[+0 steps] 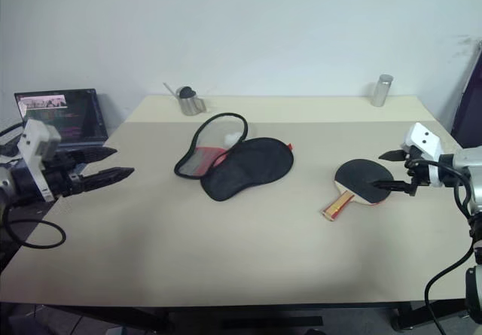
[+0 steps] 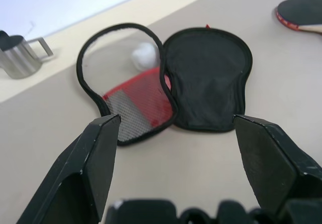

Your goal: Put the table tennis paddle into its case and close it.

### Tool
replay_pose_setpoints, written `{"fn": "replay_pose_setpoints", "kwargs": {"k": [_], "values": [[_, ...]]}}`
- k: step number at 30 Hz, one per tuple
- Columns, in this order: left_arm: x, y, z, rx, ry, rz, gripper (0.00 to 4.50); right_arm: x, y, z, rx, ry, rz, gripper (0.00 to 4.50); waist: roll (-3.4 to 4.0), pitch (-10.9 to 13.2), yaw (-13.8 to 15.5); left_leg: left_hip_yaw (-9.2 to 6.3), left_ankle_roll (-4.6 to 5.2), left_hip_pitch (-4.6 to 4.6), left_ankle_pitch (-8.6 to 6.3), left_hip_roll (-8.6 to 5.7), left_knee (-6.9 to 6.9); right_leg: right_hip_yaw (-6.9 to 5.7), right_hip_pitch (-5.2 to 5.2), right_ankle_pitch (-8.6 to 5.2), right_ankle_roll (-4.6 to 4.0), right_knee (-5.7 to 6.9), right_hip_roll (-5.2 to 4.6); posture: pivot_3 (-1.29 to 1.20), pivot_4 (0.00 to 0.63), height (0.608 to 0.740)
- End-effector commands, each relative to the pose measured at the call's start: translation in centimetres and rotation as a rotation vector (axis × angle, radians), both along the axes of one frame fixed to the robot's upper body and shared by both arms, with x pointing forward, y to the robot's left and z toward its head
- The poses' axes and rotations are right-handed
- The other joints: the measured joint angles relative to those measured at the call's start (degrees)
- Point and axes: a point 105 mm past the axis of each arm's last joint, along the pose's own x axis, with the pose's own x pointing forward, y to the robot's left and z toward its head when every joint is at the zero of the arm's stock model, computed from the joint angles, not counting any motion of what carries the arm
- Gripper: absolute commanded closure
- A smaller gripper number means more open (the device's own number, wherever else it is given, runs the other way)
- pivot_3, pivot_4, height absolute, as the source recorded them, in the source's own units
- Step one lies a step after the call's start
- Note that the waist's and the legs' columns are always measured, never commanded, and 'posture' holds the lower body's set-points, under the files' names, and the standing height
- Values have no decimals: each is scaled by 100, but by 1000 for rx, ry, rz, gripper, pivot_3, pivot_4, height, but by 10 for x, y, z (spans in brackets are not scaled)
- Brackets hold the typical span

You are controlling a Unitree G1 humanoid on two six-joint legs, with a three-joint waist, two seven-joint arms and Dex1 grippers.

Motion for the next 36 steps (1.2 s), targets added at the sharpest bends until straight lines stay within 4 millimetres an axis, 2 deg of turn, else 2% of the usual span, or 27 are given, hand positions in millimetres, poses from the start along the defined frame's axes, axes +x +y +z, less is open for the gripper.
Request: {"fn": "replay_pose_setpoints", "kwargs": {"k": [1,7,10,13,18,21,24,27,29,32,36], "values": [[-3,2,24,50,-75,-1,613,1,2,15,5,-60,9,36,0,0,3,0,0,-2,0,0,0,-1,-1,0,0,0,0,0,150,740],[0,-1,28,32,-105,5,613,5,7,15,17,-72,16,36,0,0,-5,2,0,-2,0,0,0,1,-2,0,0,0,0,0,150,740],[3,-2,22,17,-103,16,613,8,6,18,14,-82,9,36,0,0,-5,3,0,-2,0,0,0,3,-4,0,0,1,0,0,150,740],[21,4,1,-25,-71,104,613,9,7,18,13,-89,9,36,0,0,5,3,0,-1,0,0,0,2,-3,0,0,0,1,0,150,740],[56,-1,-24,-177,-18,253,613,5,8,16,37,-90,9,36,-11,-1,32,1,0,-4,0,-2,5,0,-2,2,2,3,1,0,150,740],[73,-16,-42,-284,77,306,613,5,12,10,38,-82,8,36,-17,1,31,1,0,-14,0,-3,10,0,-9,5,6,3,0,0,150,740],[81,-27,-63,-333,182,357,613,2,16,6,43,-71,17,36,-21,-2,32,1,-1,-18,0,-4,11,1,-12,5,7,3,0,0,150,740],[81,-47,-73,-388,254,326,613,-1,14,3,45,-67,2,36,-22,-2,10,5,-1,-28,0,-4,10,6,-28,6,7,6,0,0,150,740],[81,-52,-78,-417,291,342,613,-3,12,2,46,-64,-8,36,-22,-2,2,7,-1,-40,1,-4,15,7,-41,6,7,11,0,0,150,740],[80,-60,-95,-481,383,400,613,-6,12,-1,48,-62,-17,36,-22,-2,3,5,-2,-42,1,-3,16,6,-41,6,6,11,0,0,150,740],[82,-80,-106,-513,426,385,613,-7,11,-1,52,-63,-25,36,-24,-3,28,5,-2,-42,1,-4,18,7,-39,7,8,10,-1,0,150,740]]}}
